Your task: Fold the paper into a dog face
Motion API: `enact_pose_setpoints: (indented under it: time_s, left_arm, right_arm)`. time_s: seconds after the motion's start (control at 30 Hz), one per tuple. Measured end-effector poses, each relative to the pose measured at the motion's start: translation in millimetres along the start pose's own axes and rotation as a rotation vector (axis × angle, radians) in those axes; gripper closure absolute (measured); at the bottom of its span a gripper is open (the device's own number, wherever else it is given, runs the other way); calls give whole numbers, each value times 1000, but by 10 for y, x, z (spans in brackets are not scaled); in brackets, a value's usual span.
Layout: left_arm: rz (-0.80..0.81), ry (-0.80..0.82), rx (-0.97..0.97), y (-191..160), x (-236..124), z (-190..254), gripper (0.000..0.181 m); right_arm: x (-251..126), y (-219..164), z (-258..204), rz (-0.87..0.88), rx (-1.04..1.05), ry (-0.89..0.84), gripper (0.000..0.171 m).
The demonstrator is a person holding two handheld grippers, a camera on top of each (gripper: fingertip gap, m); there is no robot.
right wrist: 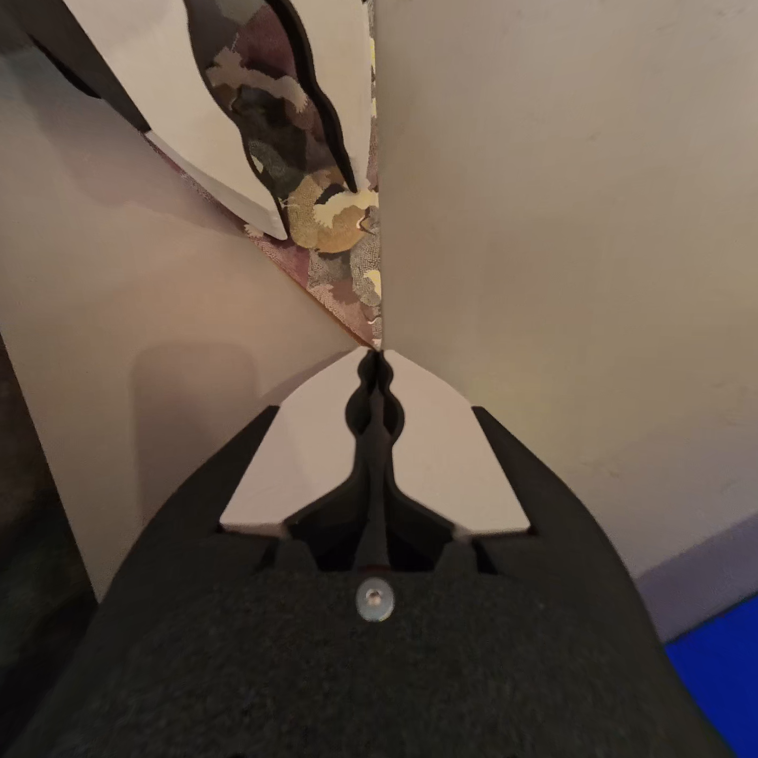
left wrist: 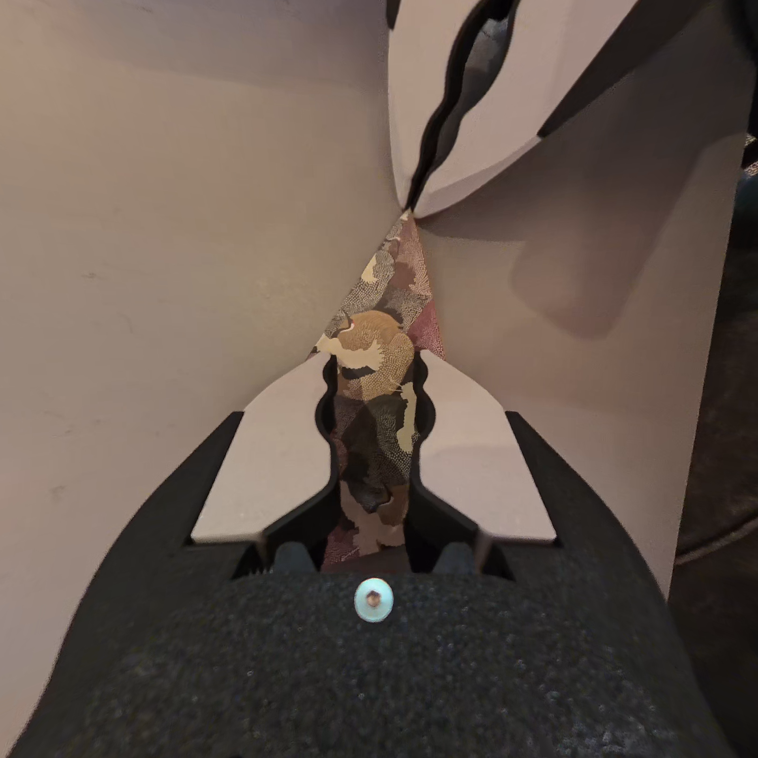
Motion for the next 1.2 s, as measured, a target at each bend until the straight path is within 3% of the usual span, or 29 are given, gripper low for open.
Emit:
enact_pose_setpoints:
  time_s: [0.3, 0.4, 0.6, 0.9, 1.2]
  left_arm:
    - [15, 12, -17, 7, 12, 3, 153]
    - [28, 30, -40, -3, 12, -22, 162]
    - [32, 56, -56, -13, 7, -29, 168]
    - [56, 96, -109, -91, -46, -86, 150]
    - [71, 119, -109, -67, -11, -74, 150]
  right_arm:
    - [-86, 144, -36, 51, -125, -124, 171]
    - [-173, 269, -156, 161, -208, -146, 171]
    - [-106, 375, -408, 120, -453, -295, 171]
    - [-193, 396, -437, 104, -538, -353, 171]
    - [-17, 415, -684, 59, -664, -291, 171]
Point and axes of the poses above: each gripper's, where its closed fingertips meet, x out along the fingers, y out of its top, z = x × y across the jaws, the point moved 10 cm from there along -x, back along the fingers, and after that the axes turned 3 degrees about -y, right-handed, at the moved point
